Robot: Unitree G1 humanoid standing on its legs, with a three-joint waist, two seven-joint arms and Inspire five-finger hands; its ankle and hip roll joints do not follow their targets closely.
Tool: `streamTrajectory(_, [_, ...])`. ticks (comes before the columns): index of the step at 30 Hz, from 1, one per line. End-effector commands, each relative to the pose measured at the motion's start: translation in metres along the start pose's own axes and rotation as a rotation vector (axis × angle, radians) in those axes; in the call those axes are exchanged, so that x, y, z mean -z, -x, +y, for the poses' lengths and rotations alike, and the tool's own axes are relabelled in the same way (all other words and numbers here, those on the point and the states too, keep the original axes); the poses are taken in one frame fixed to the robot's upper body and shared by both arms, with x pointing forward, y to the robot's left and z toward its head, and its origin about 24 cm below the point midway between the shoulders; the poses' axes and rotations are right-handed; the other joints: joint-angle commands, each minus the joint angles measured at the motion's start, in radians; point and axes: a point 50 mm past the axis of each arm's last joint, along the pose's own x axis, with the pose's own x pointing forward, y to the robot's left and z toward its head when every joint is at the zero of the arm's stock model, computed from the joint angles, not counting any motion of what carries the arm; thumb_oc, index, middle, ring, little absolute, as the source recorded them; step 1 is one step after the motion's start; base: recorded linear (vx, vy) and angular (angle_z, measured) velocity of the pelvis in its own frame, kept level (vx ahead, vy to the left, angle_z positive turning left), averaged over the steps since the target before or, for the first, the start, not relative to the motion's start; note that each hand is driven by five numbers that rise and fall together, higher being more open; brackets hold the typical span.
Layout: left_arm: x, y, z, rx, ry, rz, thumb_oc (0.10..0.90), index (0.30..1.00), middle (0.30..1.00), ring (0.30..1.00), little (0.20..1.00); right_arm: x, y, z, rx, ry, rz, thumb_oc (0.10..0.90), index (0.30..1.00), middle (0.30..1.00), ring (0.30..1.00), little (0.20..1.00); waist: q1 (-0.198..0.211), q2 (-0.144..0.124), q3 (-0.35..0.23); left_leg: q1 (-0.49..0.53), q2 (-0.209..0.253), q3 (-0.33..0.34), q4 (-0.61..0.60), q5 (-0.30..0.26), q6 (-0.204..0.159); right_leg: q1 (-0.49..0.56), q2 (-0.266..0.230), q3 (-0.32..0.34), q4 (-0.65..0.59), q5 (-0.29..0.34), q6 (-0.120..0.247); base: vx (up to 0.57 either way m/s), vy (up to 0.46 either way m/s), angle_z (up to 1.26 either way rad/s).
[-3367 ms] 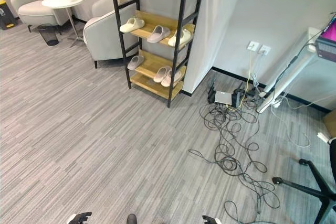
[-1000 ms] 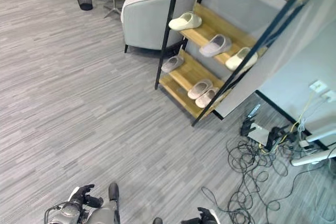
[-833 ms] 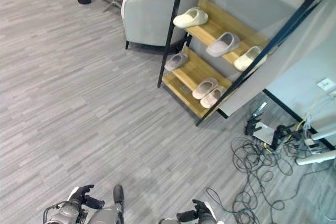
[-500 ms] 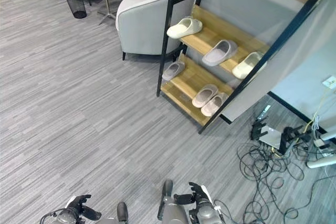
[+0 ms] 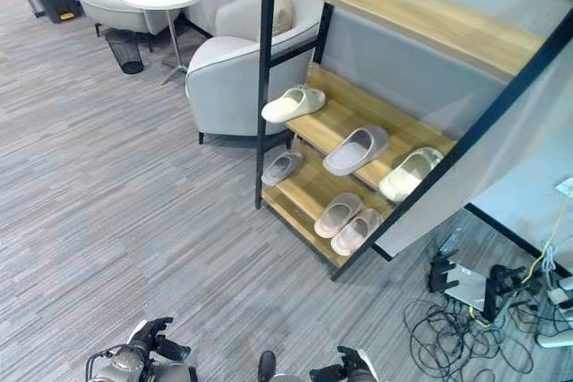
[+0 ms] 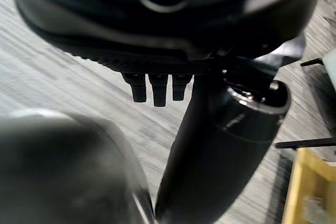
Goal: Arrange the slippers neatly on the shoe rack.
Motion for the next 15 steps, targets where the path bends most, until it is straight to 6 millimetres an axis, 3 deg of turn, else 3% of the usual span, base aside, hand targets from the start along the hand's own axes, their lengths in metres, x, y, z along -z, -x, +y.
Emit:
streamTrajectory(1, [0.015,0.003,0.000,-0.006,-0.040,0.033,0.800,0.900,0.900,0.900,0.900,-0.017,-0.003,-0.019,0.057,-0.009,-0.076,0.800,0.900,0.900,0.900,0.900,0.061,0.037,0.029,-0.035,-0.034,-0.089,-0.162,0.141,0.045,0.048,0.037,0.016,0.056,-0.136,0.101,0.36,0.155,-0.32])
streamTrajectory(3, [0.017,0.003,0.000,-0.007,-0.037,0.040,0.800,0.900,0.900,0.900,0.900,-0.020,-0.003,-0.019,0.054,-0.008,-0.088,0.800,0.900,0.900,0.900,0.900,0.062,0.038,0.024,-0.012,-0.041,-0.110,-0.200,0.140,0.046,0.057,0.039,0.036,0.064,-0.146,0.105,0.19,0.104,-0.59])
streamTrajectory(6, [0.025,0.005,0.002,-0.008,-0.041,0.069,0.800,0.900,0.900,0.900,0.900,-0.020,-0.003,-0.016,0.046,-0.011,-0.094,0.800,0.900,0.900,0.900,0.900,0.062,0.031,0.004,0.002,-0.065,-0.125,-0.148,0.119,0.061,0.067,0.017,0.068,0.115,-0.161,0.121,0.31,0.229,-0.76])
streamTrajectory(9, [0.032,0.006,0.004,-0.006,-0.056,0.094,0.800,0.900,0.900,0.900,0.900,-0.020,-0.002,-0.011,0.025,-0.008,-0.093,0.800,0.900,0.900,0.900,0.900,0.056,0.027,-0.005,0.044,-0.094,-0.108,-0.143,0.072,0.097,0.006,-0.007,0.096,0.273,-0.128,0.155,0.24,0.259,-0.74])
streamTrajectory(10, [0.031,0.006,0.007,-0.014,-0.060,0.090,0.800,0.900,0.900,0.900,0.900,-0.027,-0.003,-0.010,0.018,0.002,-0.114,0.800,0.900,0.900,0.900,0.900,0.043,0.031,0.009,0.088,-0.098,-0.081,-0.149,0.044,0.126,-0.096,-0.034,0.103,0.438,-0.053,0.193,0.21,0.278,-0.62])
streamTrajectory(11, [0.027,0.005,0.008,-0.019,-0.058,0.079,0.800,0.900,0.900,0.900,0.900,-0.032,-0.003,-0.010,0.016,0.001,-0.129,0.800,0.900,0.900,0.900,0.900,0.034,0.040,0.015,0.099,-0.094,-0.069,-0.153,0.037,0.135,-0.139,-0.038,0.089,0.495,-0.015,0.203,0.15,0.193,-0.83])
streamTrajectory(12, [0.027,0.005,0.008,-0.019,-0.058,0.079,0.800,0.900,0.900,0.900,0.900,-0.032,-0.003,-0.010,0.017,0.001,-0.129,0.800,0.900,0.900,0.900,0.900,0.035,0.039,0.014,0.098,-0.094,-0.068,-0.153,0.037,0.136,-0.141,-0.039,0.091,0.499,-0.016,0.204,0.10,0.149,-0.51])
streamTrajectory(15, [0.021,0.003,0.012,-0.031,-0.053,0.054,0.800,0.900,0.900,0.900,0.900,-0.038,-0.003,-0.009,0.017,0.003,-0.151,0.800,0.900,0.900,0.900,0.900,0.023,0.057,0.023,0.161,-0.096,-0.030,-0.177,-0.003,0.153,-0.217,-0.086,-0.003,0.544,-0.006,0.203,0.19,0.163,-0.33])
